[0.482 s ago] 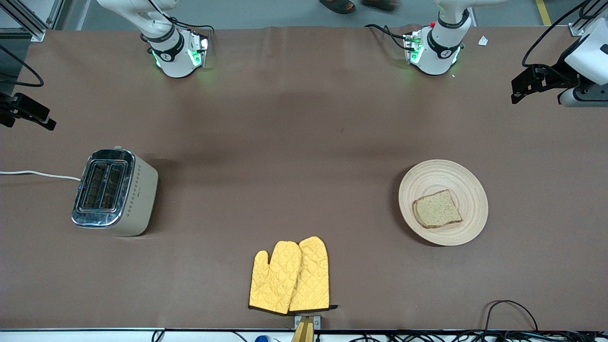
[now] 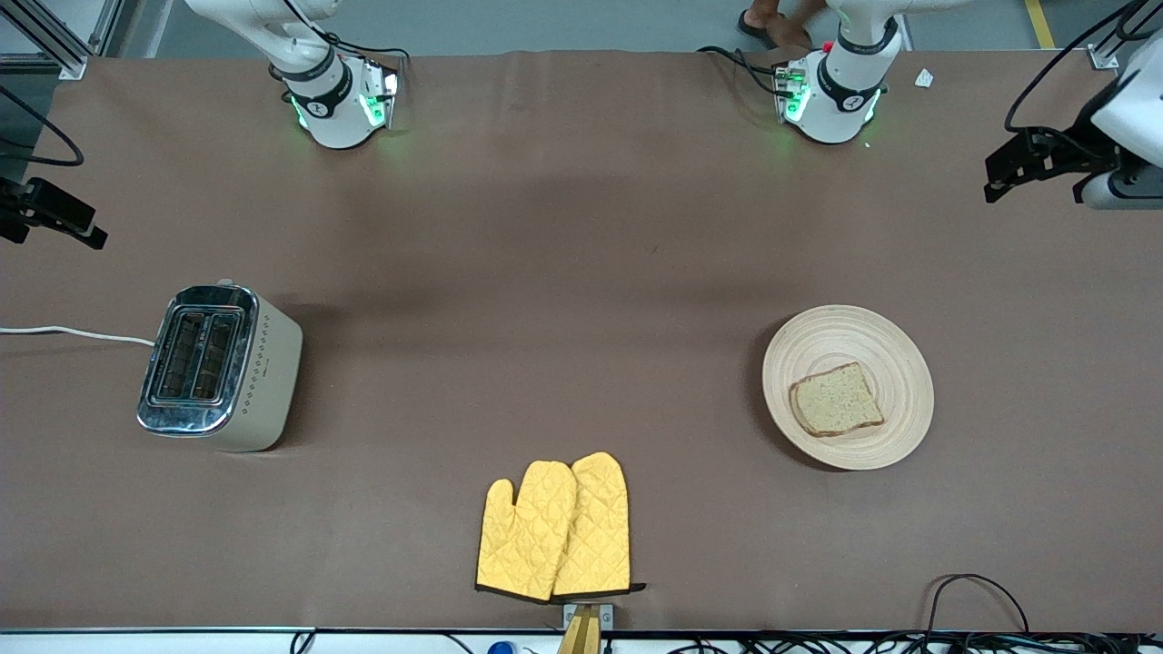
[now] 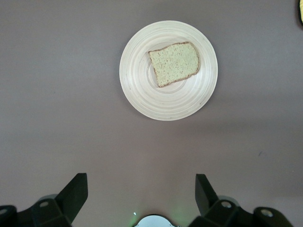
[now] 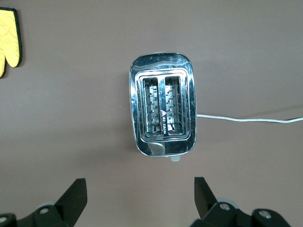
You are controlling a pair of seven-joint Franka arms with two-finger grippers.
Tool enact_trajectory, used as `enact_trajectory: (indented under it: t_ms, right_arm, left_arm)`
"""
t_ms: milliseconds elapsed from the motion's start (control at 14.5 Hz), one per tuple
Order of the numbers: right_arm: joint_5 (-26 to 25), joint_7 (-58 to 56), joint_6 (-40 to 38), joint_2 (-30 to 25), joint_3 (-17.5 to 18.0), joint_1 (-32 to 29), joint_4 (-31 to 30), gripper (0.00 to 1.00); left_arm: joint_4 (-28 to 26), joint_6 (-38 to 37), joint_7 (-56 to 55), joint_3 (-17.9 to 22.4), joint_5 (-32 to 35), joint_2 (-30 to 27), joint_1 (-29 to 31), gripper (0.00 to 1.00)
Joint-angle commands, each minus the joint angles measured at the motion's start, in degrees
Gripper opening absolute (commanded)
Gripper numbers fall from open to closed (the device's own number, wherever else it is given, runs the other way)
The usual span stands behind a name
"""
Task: Move plate and put bread in toaster
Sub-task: 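Reach the left gripper toward the rim of the wooden plate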
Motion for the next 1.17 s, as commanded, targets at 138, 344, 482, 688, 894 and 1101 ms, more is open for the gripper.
enact_trajectory:
  t_ms: [138,344,482,688,894,1101]
  right_arm:
    - [-0.94,-0.31,0.40,-0.83,0.72,-0.69,-0.93,1.00]
    - [-0.94,-0.31,0.40,-0.83,0.72,-0.69,-0.93,1.00]
    - [-0.94,-0.31,0.40,-0.83,0.72,-0.69,-0.93,1.00]
    - [-0.86,-0.31,0.40,-0.83,0.72,-0.69,-0.93,1.00]
    - [-0.94,-0.31,0.40,-0.83,0.72,-0.69,-0.93,1.00]
    - [-0.94,-0.31,0.40,-0.83,0.72,-0.69,-0.93,1.00]
  left_arm:
    - [5.22,0.55,1.99,8.99,-12.24,9.77,0.35,1.00]
    - [4.95,4.59,4.18,10.51,-18.50,15.30,4.47,1.00]
    - [4.69,7.83,7.08,10.51,-19.92,19.43,6.66,1.00]
    - [4.60,10.13,15.40,10.51,-25.70,26.55,11.14,1.00]
    - [4.60,12.76,28.85,10.51,-32.82,34.72,15.54,1.00]
    - [4.78,13.56,35.73,10.51,-38.97,40.88,18.10,1.00]
